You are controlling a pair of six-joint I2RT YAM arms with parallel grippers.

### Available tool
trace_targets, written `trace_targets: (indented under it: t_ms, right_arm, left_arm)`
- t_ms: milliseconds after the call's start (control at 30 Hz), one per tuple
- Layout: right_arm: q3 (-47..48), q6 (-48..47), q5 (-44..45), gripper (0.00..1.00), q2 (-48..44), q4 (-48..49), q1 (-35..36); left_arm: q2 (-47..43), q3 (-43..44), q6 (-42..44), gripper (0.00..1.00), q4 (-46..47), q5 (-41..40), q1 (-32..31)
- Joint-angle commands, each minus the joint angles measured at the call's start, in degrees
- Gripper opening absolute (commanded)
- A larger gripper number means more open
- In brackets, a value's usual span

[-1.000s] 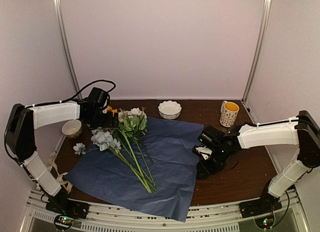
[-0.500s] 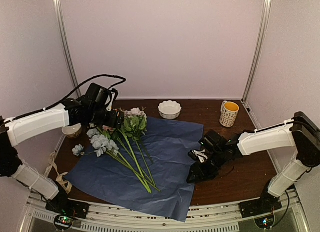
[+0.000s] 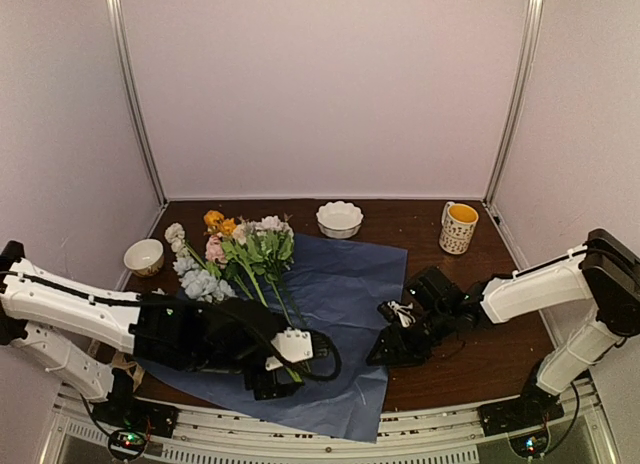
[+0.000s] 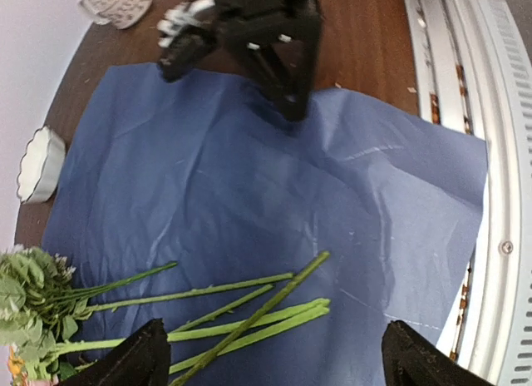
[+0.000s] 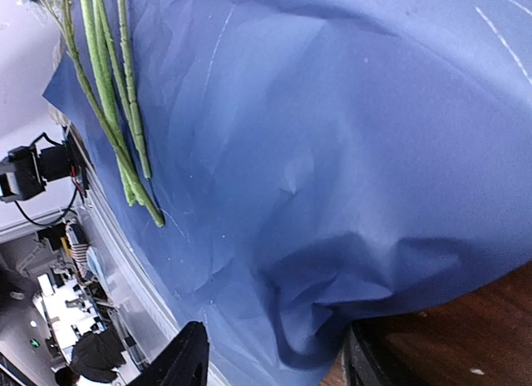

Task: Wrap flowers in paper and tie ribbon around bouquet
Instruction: Adjust the fake flower with the flattened wrapping paper, then pick up the bottom corner of the flattened wrapping paper from the center of the board.

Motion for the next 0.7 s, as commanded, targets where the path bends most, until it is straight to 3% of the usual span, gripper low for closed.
trace_targets:
  t_ms: [0, 200, 400, 567, 667]
  right_arm:
    - [-4.3, 5.03, -0.22, 0.56, -3.58, 7.02, 1.3]
    - [-6.2, 8.72, 0.39, 0.56, -5.03, 13.03, 4.67]
    - [-4.76, 8.04, 0.91, 0.53, -6.41, 12.22, 5.26]
    - [-2.36, 5.77, 0.59, 0.45, -5.25, 9.44, 5.32]
    - [-2.26, 5.9, 0.1, 0.34, -5.22, 9.14, 5.37]
  left_arm:
    - [9.45, 2.92, 6.98, 0.92, 2.74, -6.56, -5.98]
    - [14.28, 4.83, 6.75, 0.92, 5.75, -6.16, -8.13]
    - [14.24, 5.02, 6.01, 0.93, 5.11, -6.11, -8.32]
    - [14.93, 5.24, 5.63, 0.94, 4.75, -6.24, -8.41]
    - [15.92, 6.23, 5.53, 0.95, 3.52, -6.24, -8.49]
